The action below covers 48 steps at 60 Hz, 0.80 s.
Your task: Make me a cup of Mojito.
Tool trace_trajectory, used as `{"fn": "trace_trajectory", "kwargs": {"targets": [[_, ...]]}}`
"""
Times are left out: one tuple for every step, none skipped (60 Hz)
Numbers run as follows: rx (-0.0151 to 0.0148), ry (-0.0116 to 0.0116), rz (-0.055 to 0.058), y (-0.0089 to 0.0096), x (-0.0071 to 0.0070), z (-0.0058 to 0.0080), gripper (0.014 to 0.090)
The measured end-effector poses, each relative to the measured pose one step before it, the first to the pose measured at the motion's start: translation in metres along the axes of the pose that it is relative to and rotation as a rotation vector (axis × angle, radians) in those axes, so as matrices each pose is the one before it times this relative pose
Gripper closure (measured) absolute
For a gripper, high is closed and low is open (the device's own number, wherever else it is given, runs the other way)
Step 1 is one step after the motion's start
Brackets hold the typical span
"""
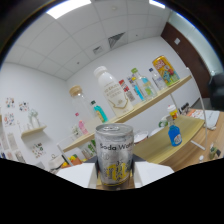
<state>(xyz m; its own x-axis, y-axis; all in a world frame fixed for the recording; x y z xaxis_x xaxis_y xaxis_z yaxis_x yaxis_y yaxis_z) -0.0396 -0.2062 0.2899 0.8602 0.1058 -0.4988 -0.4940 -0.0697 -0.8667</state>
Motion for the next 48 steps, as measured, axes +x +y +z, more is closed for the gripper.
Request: {"fn": "trace_trajectory", "kwargs": {"targets": [[-0.00411,0.00543,-0.0332,0.00457,0.00034,0.00157,0.0541],[-0.00516,0.00585,-0.0288,0.00476,0.00025,0.00156,0.054],[-0.00584,0.00482,-0.0265,0.00516,-0.00003,0.00146,0.0539],[-0.00619,0.003,-0.0259,0.00542,-0.00028,0.00145,0.054],[-0.00523,0.00216,-0.0246,0.0055,-0.00028,0.00162,0.0541],[-0.00557,0.00325,-0.0206,0.0056,0.0001,0.00167,0.0541],[-0.0071,0.00237,-0.0169,0.00616,-0.00016,0.00179,0.0542],[-0.00811,0.00049,-0.015,0.00634,-0.00047,0.00201,0.0541],[-0.00917,-0.00103,-0.0147,0.00711,-0.00074,0.00205,0.0542],[-0.01067,0.00014,-0.0155,0.00735,-0.00027,0.0019,0.0541],[-0.0074,0.00484,-0.0205,0.00872,0.00037,0.00125,0.054],[-0.01411,0.0015,-0.0109,0.00685,0.00067,0.00238,0.0541],[-0.01166,0.002,-0.0111,0.00695,0.0005,0.00229,0.054],[-0.01087,0.00041,-0.0102,0.00699,0.00006,0.00208,0.0539],[-0.00974,-0.00009,-0.009,0.00687,-0.00005,0.00193,0.0541],[-0.00697,0.00095,-0.0076,0.00748,-0.0001,0.00233,0.054],[-0.01168,0.0005,-0.0062,0.00714,0.00077,0.00225,0.054],[-0.01311,0.00077,-0.005,0.00745,0.00044,0.00204,0.054],[-0.01213,0.00098,-0.0041,0.00666,0.00042,0.0019,0.054],[-0.00961,0.00118,-0.0025,0.00622,0.00074,0.00206,0.0539],[-0.00847,0.00138,-0.0029,0.00603,0.00055,0.00195,0.0539],[-0.00871,0.00103,-0.0038,0.00606,0.0007,0.00193,0.054],[-0.01028,-0.00056,-0.0039,0.00628,0.00025,0.00172,0.054],[-0.01086,-0.00143,-0.0044,0.00616,0.00015,0.0015,0.054],[-0.01125,0.00083,-0.0042,0.00544,0.00067,0.00173,0.0539],[-0.00958,0.00204,-0.0036,0.00572,0.00048,0.00151,0.0541],[-0.00784,0.00107,-0.0039,0.00501,0.00057,0.00135,0.054],[-0.0052,-0.00272,-0.0058,0.00386,-0.00002,0.00246,0.0539],[-0.00558,-0.0015,-0.0045,0.00419,-0.00025,0.00125,0.054],[-0.0064,-0.00035,-0.0055,0.00418,0.00015,0.00133,0.0539],[-0.00677,0.00121,-0.0058,0.004,0.00047,0.00131,0.0541],[-0.00597,0.00023,-0.0051,0.00379,0.00025,0.00118,0.054],[-0.00451,-0.00109,-0.0038,0.00292,-0.00021,0.00123,0.0541],[-0.00292,-0.00128,-0.0034,0.00234,-0.00034,0.00108,0.0542],[-0.00292,-0.00101,-0.003,0.00252,-0.0002,0.00099,0.0542],[-0.00375,-0.00024,-0.0026,0.00242,0.00012,0.00073,0.054],[-0.00407,-0.00006,-0.0027,0.00166,0.00032,-0.00047,0.0539],[-0.00192,-0.00204,-0.0028,0.00189,-0.0006,0.00103,0.0539],[-0.00184,-0.00202,-0.0034,0.00182,-0.00031,0.0007,0.054],[-0.00367,0.00011,-0.0035,0.00241,-0.00004,0.00015,0.0539],[-0.00307,0.00107,-0.0058,0.00183,0.00013,0.00079,0.0541],[-0.00325,0.00092,-0.0069,0.0017,-0.00001,0.0006,0.054],[-0.00277,-0.00053,-0.0077,0.00163,-0.00019,0.00033,0.0538],[-0.00039,-0.00356,-0.0064,0.00063,-0.00075,-0.00053,0.0537],[0.00866,-0.00407,-0.0045,-0.00117,-0.00089,-0.00014,0.0538],[-0.00012,-0.00067,-0.0048,0.00043,0.00015,-0.00004,0.0537],[0.00053,0.00102,-0.0027,0.0001,0.00007,-0.00012,0.054],[0.00153,0.00074,-0.0019,0.00019,-0.00034,-0.00005,0.0536]]}}
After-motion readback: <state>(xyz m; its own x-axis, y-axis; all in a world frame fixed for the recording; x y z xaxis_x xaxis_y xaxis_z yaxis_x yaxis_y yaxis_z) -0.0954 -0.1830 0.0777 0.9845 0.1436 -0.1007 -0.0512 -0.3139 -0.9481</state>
